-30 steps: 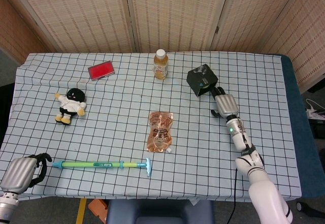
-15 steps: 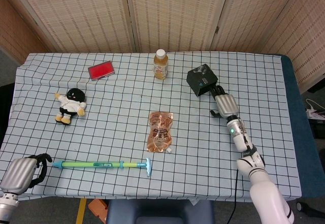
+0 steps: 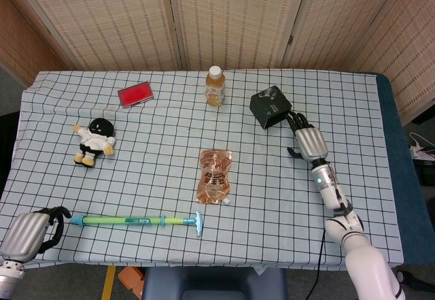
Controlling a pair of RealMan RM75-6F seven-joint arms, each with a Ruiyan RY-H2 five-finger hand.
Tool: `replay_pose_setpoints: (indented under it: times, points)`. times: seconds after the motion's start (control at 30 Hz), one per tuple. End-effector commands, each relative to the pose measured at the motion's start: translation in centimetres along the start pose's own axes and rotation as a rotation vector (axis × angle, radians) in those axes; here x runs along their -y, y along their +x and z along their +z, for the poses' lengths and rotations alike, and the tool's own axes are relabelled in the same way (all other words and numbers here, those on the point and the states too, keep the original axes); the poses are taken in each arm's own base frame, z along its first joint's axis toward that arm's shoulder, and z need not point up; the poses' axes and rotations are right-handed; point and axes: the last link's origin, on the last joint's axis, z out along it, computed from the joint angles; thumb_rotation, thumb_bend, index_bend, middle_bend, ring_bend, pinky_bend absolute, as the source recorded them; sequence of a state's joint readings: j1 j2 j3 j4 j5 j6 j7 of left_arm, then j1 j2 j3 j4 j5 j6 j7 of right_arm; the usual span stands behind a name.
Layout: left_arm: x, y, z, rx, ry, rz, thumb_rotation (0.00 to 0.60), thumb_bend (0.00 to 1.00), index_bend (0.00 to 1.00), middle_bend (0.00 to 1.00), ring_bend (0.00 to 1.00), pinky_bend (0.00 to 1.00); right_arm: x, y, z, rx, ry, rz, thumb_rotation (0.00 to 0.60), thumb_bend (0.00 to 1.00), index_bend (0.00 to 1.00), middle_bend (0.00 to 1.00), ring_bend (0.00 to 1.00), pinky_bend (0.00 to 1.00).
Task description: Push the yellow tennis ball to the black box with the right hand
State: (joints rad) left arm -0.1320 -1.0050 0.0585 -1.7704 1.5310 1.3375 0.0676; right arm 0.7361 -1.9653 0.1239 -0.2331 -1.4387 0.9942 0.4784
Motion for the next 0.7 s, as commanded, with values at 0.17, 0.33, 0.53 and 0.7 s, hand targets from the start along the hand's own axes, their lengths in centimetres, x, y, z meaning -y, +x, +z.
replay_pose_setpoints:
  times: [0.17, 0.33, 0.53, 0.7]
  points:
    - [-0.1, 0.3, -0.3, -0.009, -0.014, -0.014, 0.600, 0.58, 0.44, 0.50, 0.51, 0.61, -2.6, 3.9, -9.5, -0.234, -0.095, -0.019, 0.600, 0.19, 0.49, 0.40, 0.33, 0.42]
    - [-0.2, 0.4, -0.6, -0.005, -0.022, -0.020, 0.600, 0.58, 0.44, 0.50, 0.51, 0.61, -2.3, 6.4, -15.2, -0.186, -0.215, -0.043, 0.600, 0.14, 0.42, 0.39, 0.27, 0.42]
    - [-0.5, 0.4, -0.8, -0.011, -0.039, -0.012, 0.600, 0.58, 0.44, 0.50, 0.51, 0.61, -2.4, 7.6, -19.2, -0.115, -0.261, 0.005, 0.600, 0.09, 0.12, 0.20, 0.10, 0.35]
    - [-0.7, 0.2, -0.8, -0.004, -0.044, 0.000, 0.600, 0.58, 0.44, 0.50, 0.51, 0.61, -2.5, 7.4, -20.3, -0.092, -0.262, -0.004, 0.600, 0.09, 0.06, 0.15, 0.06, 0.32]
